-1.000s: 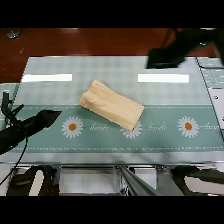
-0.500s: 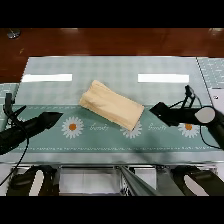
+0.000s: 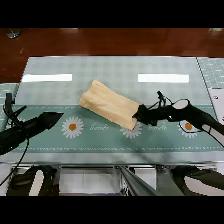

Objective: Fold the shirts.

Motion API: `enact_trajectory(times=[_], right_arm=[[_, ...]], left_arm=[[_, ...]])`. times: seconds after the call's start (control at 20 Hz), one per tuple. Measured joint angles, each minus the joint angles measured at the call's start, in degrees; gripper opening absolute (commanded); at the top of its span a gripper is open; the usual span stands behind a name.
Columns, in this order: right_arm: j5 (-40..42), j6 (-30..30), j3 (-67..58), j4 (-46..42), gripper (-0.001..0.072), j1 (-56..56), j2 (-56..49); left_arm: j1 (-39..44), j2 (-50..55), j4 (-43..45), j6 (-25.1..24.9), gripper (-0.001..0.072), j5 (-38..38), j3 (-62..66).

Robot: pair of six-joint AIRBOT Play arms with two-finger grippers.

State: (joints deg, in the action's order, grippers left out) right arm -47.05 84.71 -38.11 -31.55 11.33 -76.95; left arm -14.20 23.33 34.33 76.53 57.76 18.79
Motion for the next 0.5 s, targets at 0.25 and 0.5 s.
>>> enact_trajectory(times=[0.25, 0.5], right_arm=[[-4.2, -4.2, -17.4, -1.8, 0.0023, 1.6, -5.8], [-11.5, 1.1, -41.0, -17.4, 0.0023, 1.3, -7.2]], left_arm=[[0.0, 0.0, -0.1, 0.0, 0.0021, 0.7, 0.0], [0.0, 0.0, -0.1, 0.0, 0.0022, 0.9, 0.0]])
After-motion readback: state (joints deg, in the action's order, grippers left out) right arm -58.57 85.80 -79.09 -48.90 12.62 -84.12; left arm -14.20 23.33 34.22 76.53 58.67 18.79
